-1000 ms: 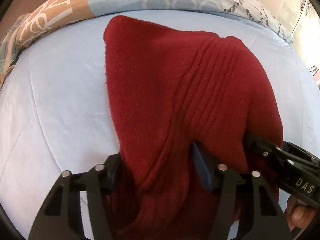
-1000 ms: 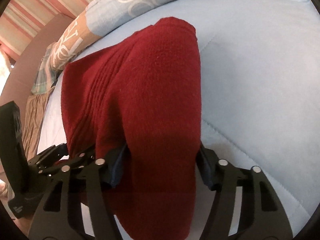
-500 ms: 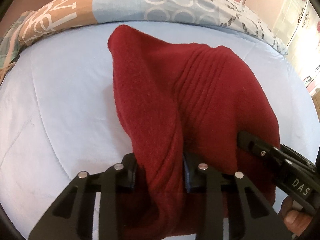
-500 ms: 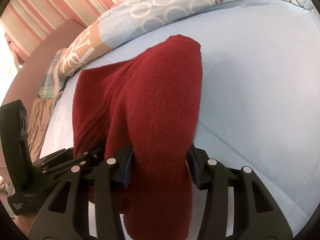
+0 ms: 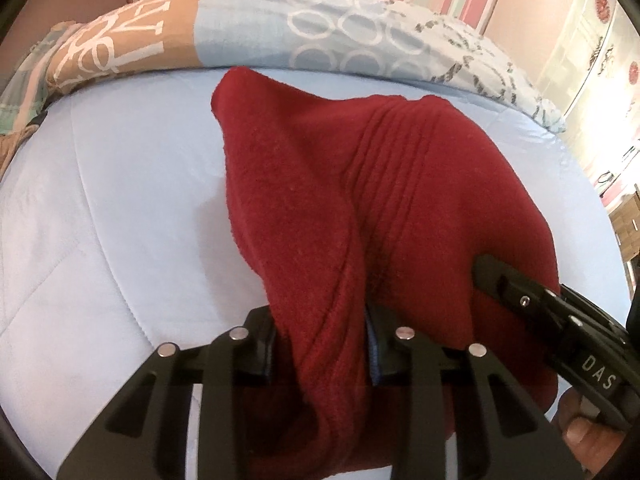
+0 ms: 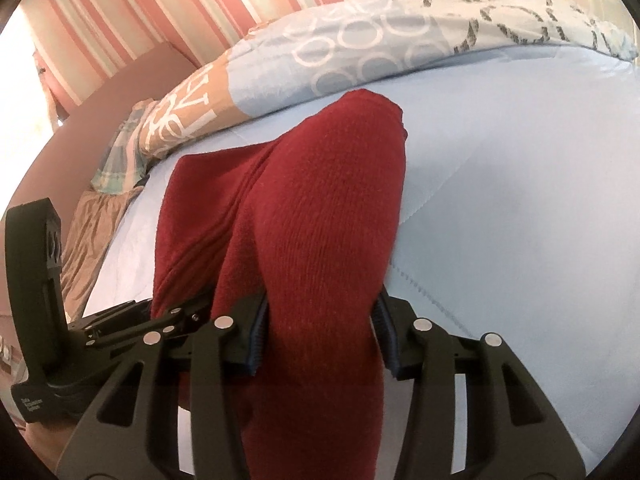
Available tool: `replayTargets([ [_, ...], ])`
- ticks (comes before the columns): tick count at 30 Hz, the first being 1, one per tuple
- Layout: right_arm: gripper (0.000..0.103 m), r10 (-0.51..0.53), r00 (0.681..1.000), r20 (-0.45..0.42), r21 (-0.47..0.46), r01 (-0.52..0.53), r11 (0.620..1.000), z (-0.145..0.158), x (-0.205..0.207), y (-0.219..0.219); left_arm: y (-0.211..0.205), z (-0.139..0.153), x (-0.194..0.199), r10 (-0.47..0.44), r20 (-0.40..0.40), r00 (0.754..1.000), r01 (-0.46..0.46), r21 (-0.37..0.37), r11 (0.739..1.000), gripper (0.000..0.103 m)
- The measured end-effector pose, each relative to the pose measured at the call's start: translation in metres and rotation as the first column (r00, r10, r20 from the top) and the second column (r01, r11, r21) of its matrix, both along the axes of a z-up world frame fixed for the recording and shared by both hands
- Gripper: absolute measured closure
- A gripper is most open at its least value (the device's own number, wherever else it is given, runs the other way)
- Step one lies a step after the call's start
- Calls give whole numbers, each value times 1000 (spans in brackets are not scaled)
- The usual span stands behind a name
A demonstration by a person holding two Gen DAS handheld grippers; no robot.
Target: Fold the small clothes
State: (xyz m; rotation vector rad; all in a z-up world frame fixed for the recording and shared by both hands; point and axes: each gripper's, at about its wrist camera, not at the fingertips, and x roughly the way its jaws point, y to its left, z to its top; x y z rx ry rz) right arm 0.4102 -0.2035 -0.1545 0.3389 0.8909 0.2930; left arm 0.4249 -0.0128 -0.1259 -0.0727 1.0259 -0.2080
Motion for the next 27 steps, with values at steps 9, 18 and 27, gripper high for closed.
replayTargets([
  [9, 58, -18, 998, 53, -6, 19, 1000, 55, -56, -37, -31, 58, -52, -4, 10, 1000, 5, -88, 996, 70],
  [18, 57, -62, 998, 17, -60, 63, 996, 83, -155, -112, -110, 75, -138, -68, -24, 997, 65, -111, 992, 70],
  [27, 57, -173, 973, -151, -91, 161, 983, -2, -227, -222, -226, -6, -201, -111, -125, 986, 96, -121, 988, 70],
])
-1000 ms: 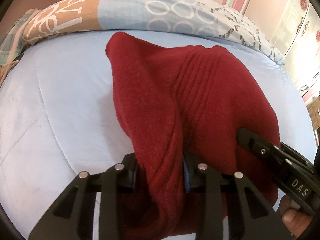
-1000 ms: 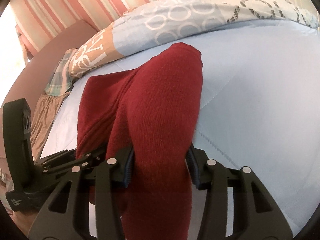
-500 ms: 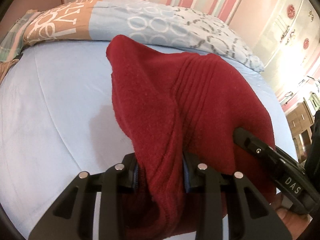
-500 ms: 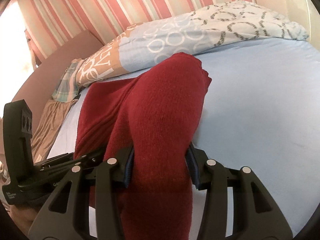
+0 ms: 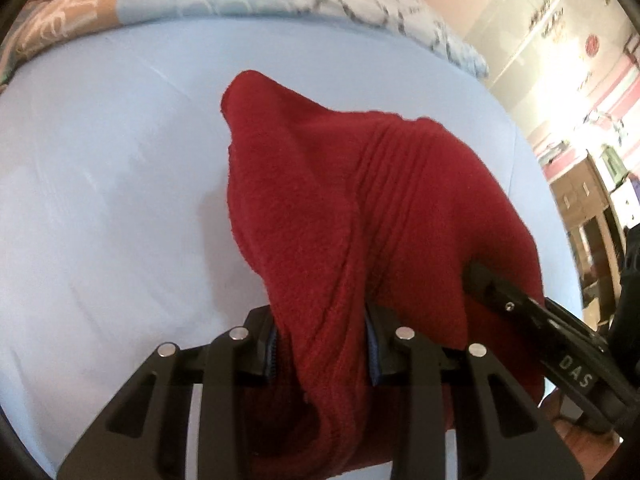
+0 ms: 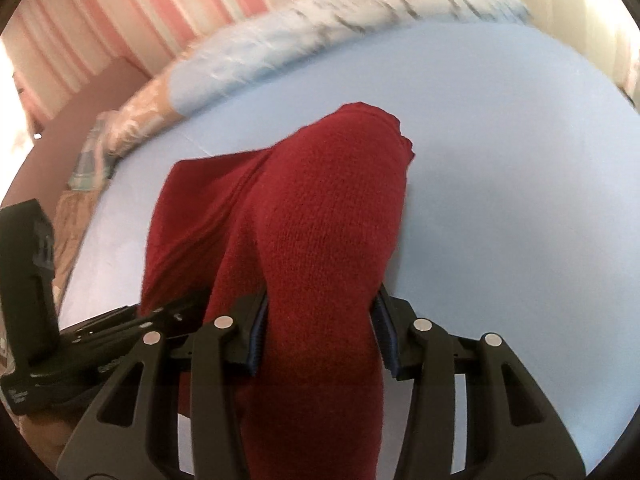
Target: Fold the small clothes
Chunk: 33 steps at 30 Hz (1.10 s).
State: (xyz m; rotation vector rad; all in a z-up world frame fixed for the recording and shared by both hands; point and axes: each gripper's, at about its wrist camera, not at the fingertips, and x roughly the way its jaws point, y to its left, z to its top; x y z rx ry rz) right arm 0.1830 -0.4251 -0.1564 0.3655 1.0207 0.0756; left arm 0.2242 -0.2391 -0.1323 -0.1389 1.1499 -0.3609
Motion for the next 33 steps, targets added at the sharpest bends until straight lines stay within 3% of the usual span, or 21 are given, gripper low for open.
replayTargets([
  [2, 56, -9, 998, -56, 4, 9, 1000, -33, -14, -23, -24, -27, -13, -7, -13, 1000, 7, 18, 1000, 69],
  [4, 55, 8, 998, -62, 21, -6, 1000, -46, -23, -33, -38, -38, -26, -3, 40, 999, 1, 61, 998, 66],
  [9, 47, 29, 998, -47, -12, -30, 999, -43, -22, -29, -39, -37, -31, 2, 90, 996, -10, 93, 996, 56],
  [12, 26, -16, 999, -43, -57, 14, 998, -41, -23, -26, -31, -33, -28, 9, 112, 994, -22, 110, 994, 40],
  [14, 22, -39, 998, -51, -48, 36, 998, -42, -25, -26, -24, -30, -27, 16, 129, 991, -32, 119, 992, 31],
  [17, 16, -66, 997, -43, -81, 63, 995, -37, -29, -26, -16, -22, -30, 29, 187, 982, -56, 138, 989, 27],
  [19, 10, -80, 997, -11, -169, 77, 983, -25, -31, -17, -14, -17, -39, 19, 233, 972, -57, 156, 986, 26],
  [24, 9, -90, 991, 94, -291, 114, 950, -7, -40, -2, -8, -25, -40, 56, 258, 965, -101, 165, 981, 17],
  [29, 6, -83, 996, -15, -395, 71, 916, -48, -33, 7, 3, -35, -30, 88, 251, 964, -129, 151, 980, 12],
  [33, 3, -92, 996, 1, -386, 85, 919, -62, -41, -4, 18, -37, -34, 86, 264, 961, -118, 107, 987, 11],
])
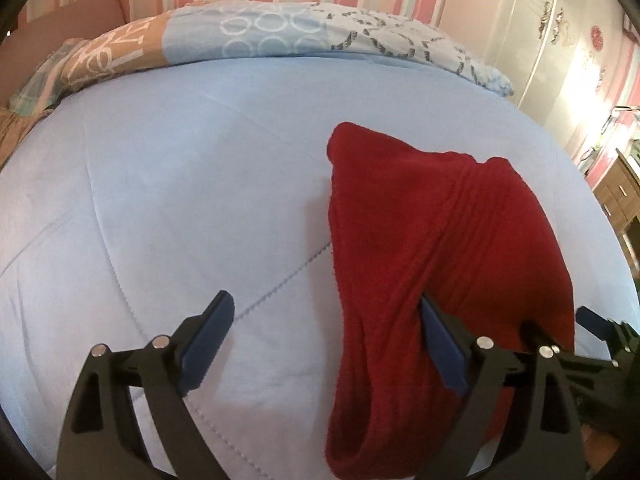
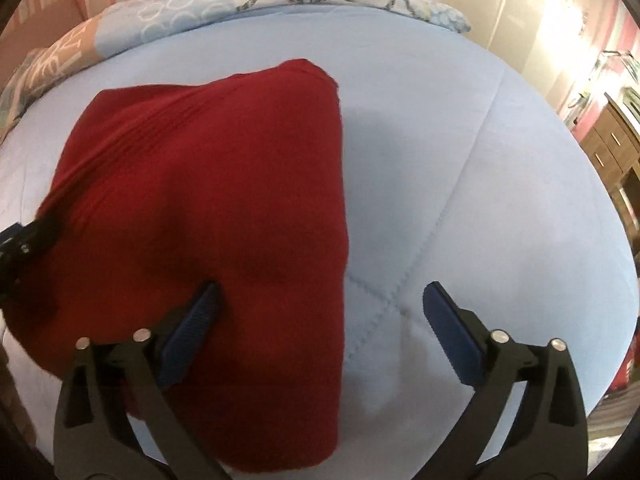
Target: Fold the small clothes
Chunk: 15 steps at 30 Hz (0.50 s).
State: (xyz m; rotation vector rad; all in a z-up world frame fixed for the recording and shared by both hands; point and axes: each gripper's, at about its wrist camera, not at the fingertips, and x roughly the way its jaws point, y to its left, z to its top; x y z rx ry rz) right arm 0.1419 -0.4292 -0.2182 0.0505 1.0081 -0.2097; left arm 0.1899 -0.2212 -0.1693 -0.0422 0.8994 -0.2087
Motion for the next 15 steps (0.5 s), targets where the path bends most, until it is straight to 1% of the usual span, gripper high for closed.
replayTargets([
  [2, 3, 16, 1000, 6, -20, -16, 1000, -2, 2, 0, 7, -7, -4, -6, 0, 1000, 6, -28, 1000, 7],
  [4, 3, 25, 1000, 12, -23, -25, 999, -2, 2, 0, 15, -20, -1, 9, -10, 1000, -10, -69, 998, 1],
  [6, 3, 28, 999, 21, -19, -28, 999, -1, 2, -2, 21, -24, 1, 3, 4, 1000, -3, -106, 994, 1],
  [10, 3, 34, 998, 57, -38, -32, 999, 6, -7, 4, 26, -24, -8, -36, 61, 997, 45, -148, 988, 1],
  [13, 3, -5, 996, 94, -2, 6, 1000, 8, -14, 4, 33, -25, -15, -79, 98, 992, 95, -164, 982, 2],
  [15, 3, -32, 993, 113, 10, 32, 999, 9, -22, 6, 41, -20, -21, -95, 144, 985, 118, -166, 979, 2],
])
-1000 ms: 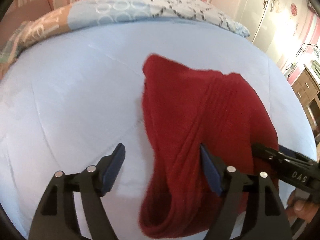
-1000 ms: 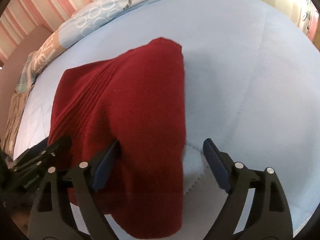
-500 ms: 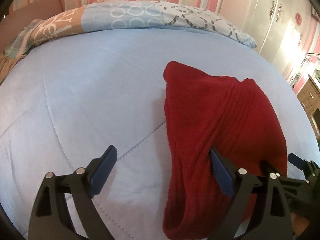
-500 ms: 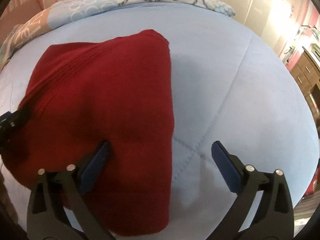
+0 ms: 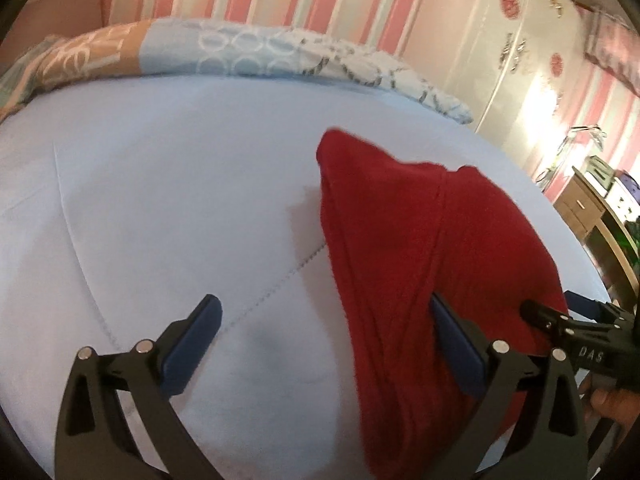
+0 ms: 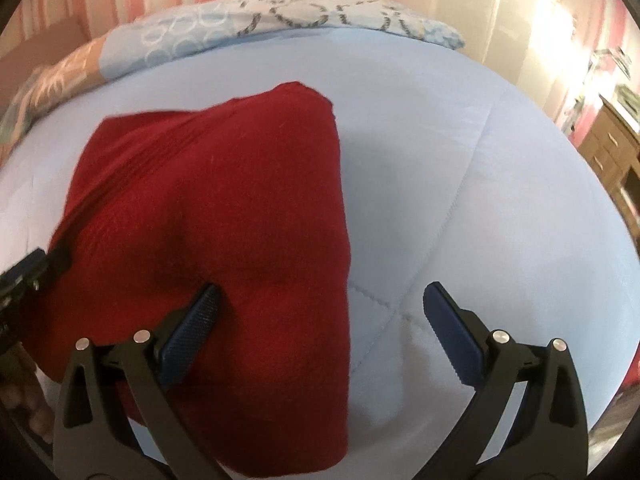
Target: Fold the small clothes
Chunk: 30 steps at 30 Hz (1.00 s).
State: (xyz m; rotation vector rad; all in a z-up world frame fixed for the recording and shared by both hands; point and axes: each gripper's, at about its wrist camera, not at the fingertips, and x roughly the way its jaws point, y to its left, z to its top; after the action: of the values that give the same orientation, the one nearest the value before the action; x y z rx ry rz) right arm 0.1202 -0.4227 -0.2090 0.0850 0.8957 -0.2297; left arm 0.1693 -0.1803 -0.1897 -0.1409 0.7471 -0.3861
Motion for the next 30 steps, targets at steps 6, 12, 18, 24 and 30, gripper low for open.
replayTargets([
  [6, 3, -23, 996, 86, -31, 25, 999, 30, -23, 23, 38, 44, -43, 37, 132, 991, -39, 12, 999, 2],
  [12, 3, 58, 997, 52, 71, -62, 996, 74, -53, 81, 105, 86, -87, 160, 114, 980, -173, 110, 979, 2],
  [18, 3, 105, 992, 64, 76, -110, 991, 115, -97, 151, 166, 112, -130, 230, 78, 970, -242, 237, 941, 2],
  [24, 3, 167, 982, 92, -5, -167, 986, 133, -124, 199, 191, 131, -172, 218, 100, 971, -237, 258, 937, 2],
  [30, 3, 174, 977, 123, 20, -178, 984, 143, -130, 206, 186, 138, -180, 200, 96, 975, -220, 286, 933, 2],
])
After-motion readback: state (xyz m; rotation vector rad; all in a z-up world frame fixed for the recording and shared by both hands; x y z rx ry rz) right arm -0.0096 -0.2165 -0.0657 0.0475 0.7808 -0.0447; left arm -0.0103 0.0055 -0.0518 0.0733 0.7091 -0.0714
